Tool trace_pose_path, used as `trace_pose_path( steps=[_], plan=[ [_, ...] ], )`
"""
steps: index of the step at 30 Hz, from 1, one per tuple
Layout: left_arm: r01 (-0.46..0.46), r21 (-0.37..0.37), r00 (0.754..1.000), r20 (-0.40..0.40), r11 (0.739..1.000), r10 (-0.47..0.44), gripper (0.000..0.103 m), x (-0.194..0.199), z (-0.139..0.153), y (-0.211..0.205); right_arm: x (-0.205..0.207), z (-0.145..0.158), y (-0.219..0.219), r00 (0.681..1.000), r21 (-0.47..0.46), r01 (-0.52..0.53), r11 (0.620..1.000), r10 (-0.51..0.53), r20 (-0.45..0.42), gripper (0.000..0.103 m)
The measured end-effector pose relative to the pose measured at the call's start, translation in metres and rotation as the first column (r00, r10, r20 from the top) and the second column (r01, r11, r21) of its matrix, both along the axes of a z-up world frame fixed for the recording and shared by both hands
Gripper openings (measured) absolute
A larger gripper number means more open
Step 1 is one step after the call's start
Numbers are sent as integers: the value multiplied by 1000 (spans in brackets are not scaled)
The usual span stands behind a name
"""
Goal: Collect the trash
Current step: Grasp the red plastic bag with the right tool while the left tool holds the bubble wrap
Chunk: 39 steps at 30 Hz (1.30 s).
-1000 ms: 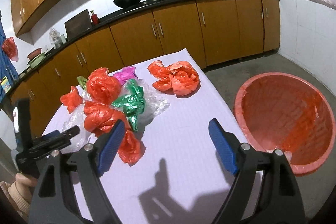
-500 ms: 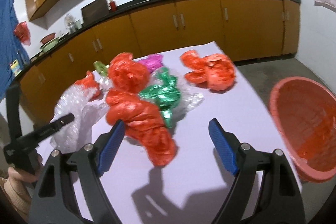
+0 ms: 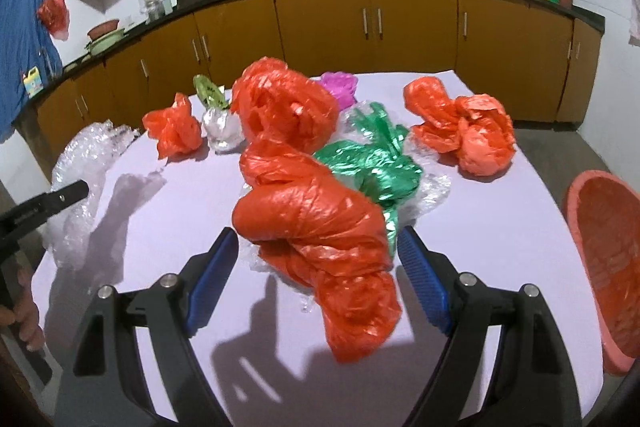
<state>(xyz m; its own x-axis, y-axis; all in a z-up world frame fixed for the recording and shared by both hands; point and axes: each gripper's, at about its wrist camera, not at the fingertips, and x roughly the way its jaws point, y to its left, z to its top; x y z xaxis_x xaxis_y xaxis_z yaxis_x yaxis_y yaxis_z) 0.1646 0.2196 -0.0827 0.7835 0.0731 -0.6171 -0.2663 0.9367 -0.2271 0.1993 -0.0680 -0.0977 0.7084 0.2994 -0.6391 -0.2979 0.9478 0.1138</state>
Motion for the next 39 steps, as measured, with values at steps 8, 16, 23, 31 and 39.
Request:
trace_pose_path(
  steps=[8,16,23,31,39],
  plan=[
    [6,-7,1000,1,1000,-6,36,-1,-2,0,-1,-4,2,1000,-20,-5,1000,5,-7,55],
    [24,-5,1000,9,1000,-24,36,-3,1,-6,-8,3,-10,1000,12,5,1000,-5,-3,33],
    [38,-3,999,20,999,-38,36,-6,6,-13,-15,6,-21,1000,44,18,999,-18,-11,29],
    [72,7,997,36,997,-72,36,-9,12,-28,-28,23,-36,998,65,48,997,-51,41,28],
    [125,14,991,53,992,-126,36,-8,21,-55,-39,35,-58,990,72,104,992,-110,87,28]
  ],
)
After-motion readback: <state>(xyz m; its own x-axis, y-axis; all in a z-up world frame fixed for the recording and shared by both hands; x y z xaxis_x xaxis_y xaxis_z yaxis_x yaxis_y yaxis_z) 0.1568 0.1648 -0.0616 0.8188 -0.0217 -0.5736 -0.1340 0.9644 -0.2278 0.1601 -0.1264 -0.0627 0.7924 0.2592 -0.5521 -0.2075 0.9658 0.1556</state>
